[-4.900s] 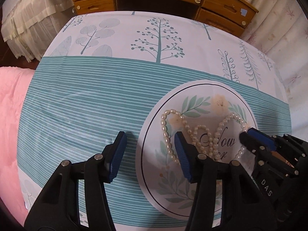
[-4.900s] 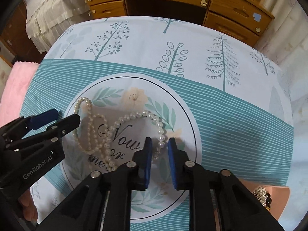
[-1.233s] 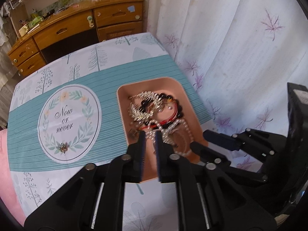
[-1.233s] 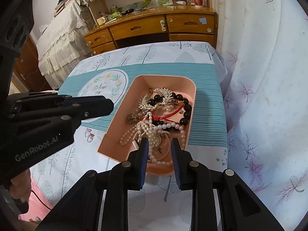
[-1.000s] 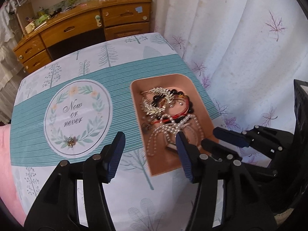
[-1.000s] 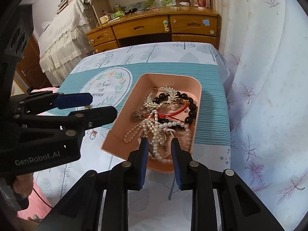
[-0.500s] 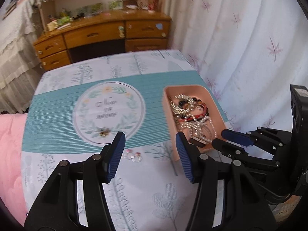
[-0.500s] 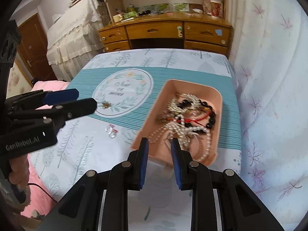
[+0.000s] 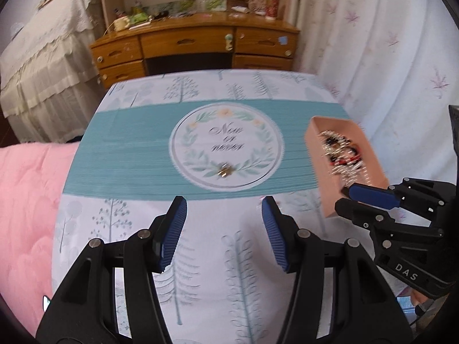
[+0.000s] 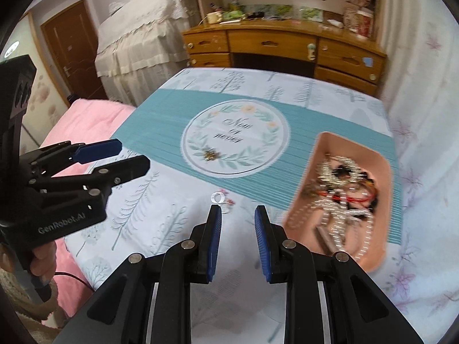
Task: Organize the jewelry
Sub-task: 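Grasp the red-stone ring with the right tool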
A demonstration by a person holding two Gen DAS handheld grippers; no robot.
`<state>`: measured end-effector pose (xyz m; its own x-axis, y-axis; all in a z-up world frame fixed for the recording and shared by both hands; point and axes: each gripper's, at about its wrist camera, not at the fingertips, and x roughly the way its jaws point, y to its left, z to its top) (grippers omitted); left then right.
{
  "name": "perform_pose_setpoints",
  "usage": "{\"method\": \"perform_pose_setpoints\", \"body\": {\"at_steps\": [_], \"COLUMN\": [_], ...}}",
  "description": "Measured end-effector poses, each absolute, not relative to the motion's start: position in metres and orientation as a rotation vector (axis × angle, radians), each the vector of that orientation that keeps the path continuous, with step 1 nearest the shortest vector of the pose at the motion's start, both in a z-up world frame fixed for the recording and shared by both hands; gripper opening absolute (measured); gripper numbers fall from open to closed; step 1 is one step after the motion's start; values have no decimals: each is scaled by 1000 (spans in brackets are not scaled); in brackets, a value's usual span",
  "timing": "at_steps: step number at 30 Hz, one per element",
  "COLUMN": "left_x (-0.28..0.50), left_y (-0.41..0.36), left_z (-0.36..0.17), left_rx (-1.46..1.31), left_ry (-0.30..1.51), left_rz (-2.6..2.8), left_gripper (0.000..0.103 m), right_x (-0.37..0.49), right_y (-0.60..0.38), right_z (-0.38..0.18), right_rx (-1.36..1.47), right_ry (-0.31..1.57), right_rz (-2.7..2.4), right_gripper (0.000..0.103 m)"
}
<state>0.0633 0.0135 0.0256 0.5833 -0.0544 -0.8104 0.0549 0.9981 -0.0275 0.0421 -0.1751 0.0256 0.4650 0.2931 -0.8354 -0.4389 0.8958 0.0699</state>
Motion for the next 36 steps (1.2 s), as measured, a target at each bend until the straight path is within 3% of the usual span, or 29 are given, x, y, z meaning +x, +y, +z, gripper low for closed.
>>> {"method": "perform_pose_setpoints", "body": {"at_steps": [11, 20, 36], "left_x": [78, 98, 115], "left_y": [36, 35, 22], "left_z": [-39, -60, -68], "left_rx": [-22, -64, -68], "left_ry": [1034, 1058, 1067], "left_rz": [-38, -58, -94], "left_gripper": [52, 52, 52], "right_x": [65, 92, 97], "right_y": [-133, -123, -123], "right_z": [-46, -80, -94], "right_rx": [-193, -233, -269], "right_ry": [1031, 1039, 1022], "right_rz": [458, 439, 457], "right_gripper": [24, 24, 2]}}
